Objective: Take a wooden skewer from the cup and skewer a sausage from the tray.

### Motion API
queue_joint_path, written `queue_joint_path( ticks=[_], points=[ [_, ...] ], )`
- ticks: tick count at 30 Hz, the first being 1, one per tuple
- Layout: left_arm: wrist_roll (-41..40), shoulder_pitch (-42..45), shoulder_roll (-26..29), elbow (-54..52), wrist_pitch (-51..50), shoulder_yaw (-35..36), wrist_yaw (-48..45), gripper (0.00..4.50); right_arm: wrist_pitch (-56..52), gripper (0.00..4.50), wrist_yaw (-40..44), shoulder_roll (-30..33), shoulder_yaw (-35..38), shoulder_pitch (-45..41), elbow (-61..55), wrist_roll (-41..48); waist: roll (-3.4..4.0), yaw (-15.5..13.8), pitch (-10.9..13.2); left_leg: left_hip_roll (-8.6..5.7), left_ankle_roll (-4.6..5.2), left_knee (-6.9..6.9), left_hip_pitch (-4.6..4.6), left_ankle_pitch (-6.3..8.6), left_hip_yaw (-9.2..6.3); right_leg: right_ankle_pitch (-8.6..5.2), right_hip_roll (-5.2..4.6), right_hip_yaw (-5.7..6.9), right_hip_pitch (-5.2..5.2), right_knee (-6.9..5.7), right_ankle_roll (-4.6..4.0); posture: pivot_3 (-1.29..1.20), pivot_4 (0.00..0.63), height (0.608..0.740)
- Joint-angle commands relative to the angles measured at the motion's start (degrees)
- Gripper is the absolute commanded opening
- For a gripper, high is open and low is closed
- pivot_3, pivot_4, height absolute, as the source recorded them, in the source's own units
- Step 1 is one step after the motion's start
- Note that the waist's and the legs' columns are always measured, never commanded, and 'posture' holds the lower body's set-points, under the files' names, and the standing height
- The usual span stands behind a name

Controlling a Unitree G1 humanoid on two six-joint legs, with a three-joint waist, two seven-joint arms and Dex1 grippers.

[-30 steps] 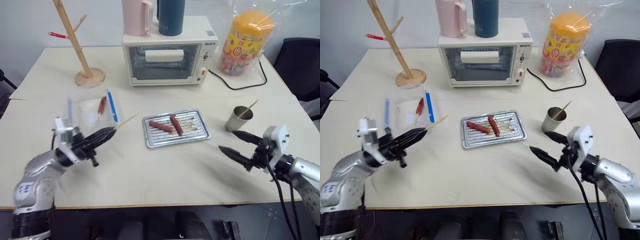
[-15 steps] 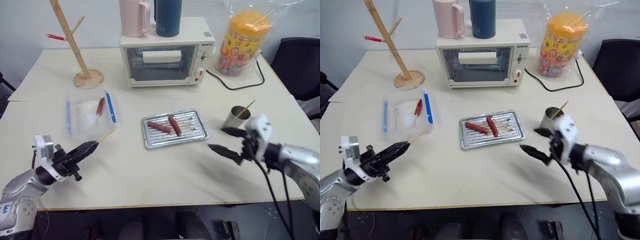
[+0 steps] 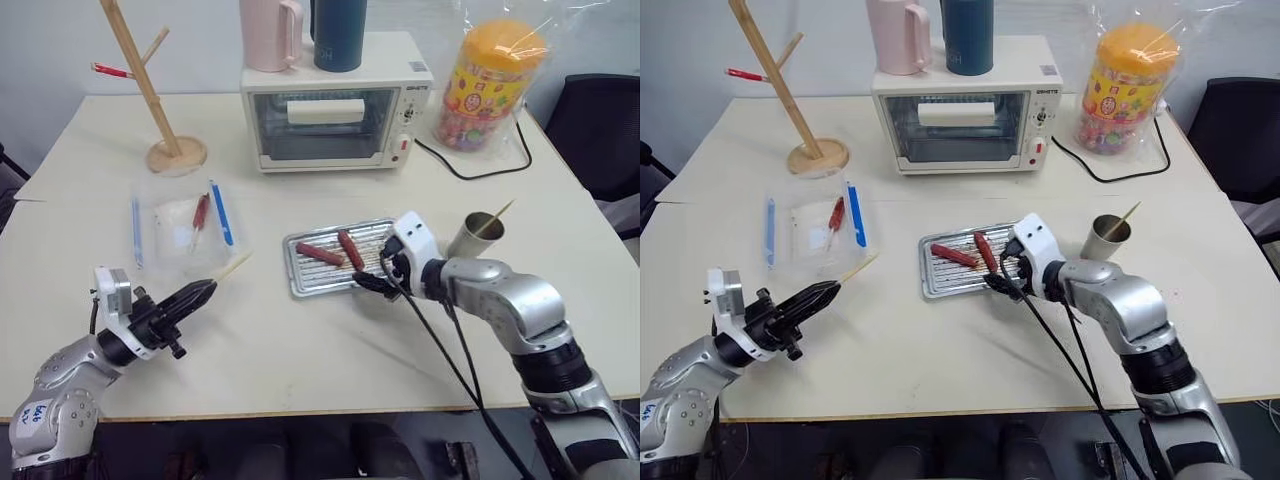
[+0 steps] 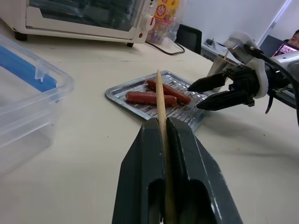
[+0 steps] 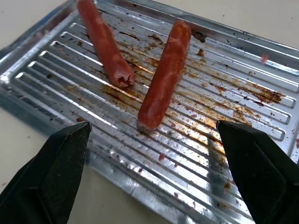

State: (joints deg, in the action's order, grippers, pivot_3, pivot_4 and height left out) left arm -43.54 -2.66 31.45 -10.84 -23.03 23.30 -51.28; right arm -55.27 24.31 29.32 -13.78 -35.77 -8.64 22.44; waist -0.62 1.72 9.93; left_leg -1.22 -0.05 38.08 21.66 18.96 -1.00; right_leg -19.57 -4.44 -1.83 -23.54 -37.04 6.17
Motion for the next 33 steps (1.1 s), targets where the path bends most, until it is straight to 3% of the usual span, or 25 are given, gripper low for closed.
queue_joint_path(
  ticks=[1,4,10,21,24,28,33],
  points=[
    [-0.53,-0.34,-0.03,-2.16,0.86,0.48,0.12,0.00,3.66,4.29,-0.19,-1.67,-1.18,-1.86,1.64,-3.89,0.00,0.01,0.00,0.00,0.00,0.00,0.00,0.00,0.00,0.00,0.00,0.00,-0.01,-0.01,0.00,0.00,0.150,0.740],
    [-0.60,-0.28,0.00,-2.18,0.86,0.49,0.26,0.00,5.04,3.72,0.13,-2.62,-1.56,-2.34,3.12,-5.78,0.00,-0.01,0.00,0.00,0.00,0.00,0.00,0.00,-0.01,0.00,0.00,0.02,-0.01,-0.02,0.00,0.00,0.150,0.740],
    [-0.62,-0.18,0.00,-2.14,0.86,0.37,0.31,0.00,6.85,2.07,0.82,-4.80,-1.70,-2.85,5.35,-8.36,0.00,0.07,0.00,0.00,0.00,0.00,0.00,0.00,0.01,0.00,0.00,0.02,-0.02,-0.03,0.00,0.00,0.150,0.740],
    [-0.37,0.64,0.06,-1.28,1.26,0.06,-0.14,0.00,7.97,2.07,1.81,-7.39,-0.59,-2.67,7.83,-10.79,0.00,0.08,0.00,0.00,-0.01,-0.01,0.00,0.00,0.00,0.00,0.01,0.04,-0.02,-0.04,0.00,0.00,0.150,0.740],
    [-0.28,0.82,0.12,-1.08,1.40,-0.05,-0.32,0.00,8.02,1.60,2.46,-6.99,-0.28,-2.26,7.53,-10.95,0.00,0.07,0.00,0.00,-0.01,-0.01,0.00,0.00,0.00,0.00,0.01,0.04,-0.02,-0.05,0.00,0.00,0.150,0.740],
    [-0.16,1.04,0.18,-0.77,1.53,-0.25,-0.49,0.00,7.86,0.54,2.47,-6.95,0.21,-2.13,7.44,-11.20,0.00,0.07,0.00,0.00,-0.01,0.00,0.00,0.00,0.00,0.00,0.01,0.05,-0.02,-0.05,0.00,0.00,0.150,0.740],
    [-0.08,1.43,0.22,-0.46,1.62,-0.56,-0.57,0.00,7.81,0.54,2.69,-6.92,0.67,-1.90,7.18,-11.29,0.00,0.07,0.00,0.00,-0.01,0.00,0.00,-0.01,0.00,0.00,0.01,0.05,-0.02,-0.05,0.00,0.00,0.150,0.740]
  ],
)
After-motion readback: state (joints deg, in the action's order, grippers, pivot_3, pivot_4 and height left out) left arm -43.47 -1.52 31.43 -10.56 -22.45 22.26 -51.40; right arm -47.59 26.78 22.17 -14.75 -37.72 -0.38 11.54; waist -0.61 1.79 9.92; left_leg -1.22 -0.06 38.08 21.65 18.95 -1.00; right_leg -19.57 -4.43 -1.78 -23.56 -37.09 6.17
